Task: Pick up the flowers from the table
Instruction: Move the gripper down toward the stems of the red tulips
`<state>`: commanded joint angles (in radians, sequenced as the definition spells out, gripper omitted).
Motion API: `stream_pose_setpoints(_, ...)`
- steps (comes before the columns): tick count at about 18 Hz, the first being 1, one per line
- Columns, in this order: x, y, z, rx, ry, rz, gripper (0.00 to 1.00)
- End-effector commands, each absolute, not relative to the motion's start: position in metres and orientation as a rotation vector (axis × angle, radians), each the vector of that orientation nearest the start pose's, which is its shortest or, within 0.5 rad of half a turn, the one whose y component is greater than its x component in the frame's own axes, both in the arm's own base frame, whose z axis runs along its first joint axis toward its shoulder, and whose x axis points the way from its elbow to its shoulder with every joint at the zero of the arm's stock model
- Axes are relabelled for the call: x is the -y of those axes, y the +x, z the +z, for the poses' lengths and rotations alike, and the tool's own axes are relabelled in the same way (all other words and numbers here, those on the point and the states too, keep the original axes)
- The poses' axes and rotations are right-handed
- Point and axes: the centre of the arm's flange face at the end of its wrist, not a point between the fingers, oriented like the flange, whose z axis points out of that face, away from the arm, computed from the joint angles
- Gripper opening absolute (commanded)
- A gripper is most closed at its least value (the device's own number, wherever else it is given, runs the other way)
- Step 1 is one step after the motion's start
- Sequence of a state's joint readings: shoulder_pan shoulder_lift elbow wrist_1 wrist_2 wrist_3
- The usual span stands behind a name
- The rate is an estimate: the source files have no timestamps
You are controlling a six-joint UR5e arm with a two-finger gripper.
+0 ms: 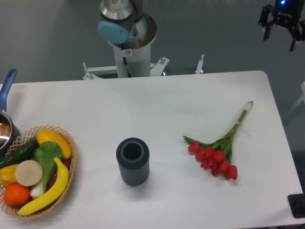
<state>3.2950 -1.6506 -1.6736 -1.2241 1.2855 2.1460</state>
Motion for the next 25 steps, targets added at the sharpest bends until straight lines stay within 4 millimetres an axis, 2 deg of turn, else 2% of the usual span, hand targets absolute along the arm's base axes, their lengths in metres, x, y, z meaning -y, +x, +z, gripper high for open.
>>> stream_pose_setpoints(5,-0.082,-0.552,0.441,-0.654,-2.84,0.369,1.0)
stream_pose_setpoints(7,-0.083,-0.548,0.436,-0.639,-2.861,0.347,1.0)
stream_pose_setpoints(10,-0.101,-0.547,0.432,-0.506,-2.869,0.319,1.0)
stream_pose_setpoints(14,-0.133,-0.54,0.416,-0.271,-2.877,0.25,1.0)
stream_pose_setpoints(19,-0.18,-0.54,0.377,-0.163,-2.868,0.15,1.0)
stream_pose_setpoints(20,-0.194,-0.54,0.369,-0.145,-2.867,0.153,1.0)
stream_pose_setpoints(23,-0.238,-0.539,0.333,-0.151,-2.858,0.157,1.0)
stream_pose_setpoints(25,-0.252,-0.541,0.311,-0.129,-2.857,0.143,1.0)
